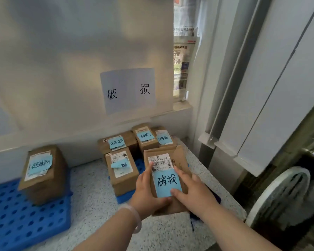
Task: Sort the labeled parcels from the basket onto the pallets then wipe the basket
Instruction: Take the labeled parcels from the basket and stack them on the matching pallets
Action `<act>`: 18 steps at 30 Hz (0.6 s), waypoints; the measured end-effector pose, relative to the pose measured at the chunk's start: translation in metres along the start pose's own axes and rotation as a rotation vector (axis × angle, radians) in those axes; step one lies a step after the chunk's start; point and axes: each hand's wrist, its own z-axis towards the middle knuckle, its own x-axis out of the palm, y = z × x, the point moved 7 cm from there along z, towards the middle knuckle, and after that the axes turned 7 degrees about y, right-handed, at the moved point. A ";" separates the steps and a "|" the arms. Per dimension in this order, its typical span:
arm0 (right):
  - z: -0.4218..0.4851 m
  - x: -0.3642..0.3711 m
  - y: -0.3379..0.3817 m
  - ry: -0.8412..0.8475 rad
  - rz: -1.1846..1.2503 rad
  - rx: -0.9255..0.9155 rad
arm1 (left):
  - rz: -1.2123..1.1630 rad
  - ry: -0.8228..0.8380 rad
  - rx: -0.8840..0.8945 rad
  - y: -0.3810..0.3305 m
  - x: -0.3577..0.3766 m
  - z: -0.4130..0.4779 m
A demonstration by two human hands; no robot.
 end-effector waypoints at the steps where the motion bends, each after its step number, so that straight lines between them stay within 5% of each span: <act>1: 0.009 0.004 0.005 0.007 0.002 -0.004 | -0.004 -0.003 -0.009 0.005 -0.008 0.004; 18: 0.167 0.000 0.108 0.127 -0.062 -0.211 | -0.078 -0.152 -0.179 0.034 -0.141 0.086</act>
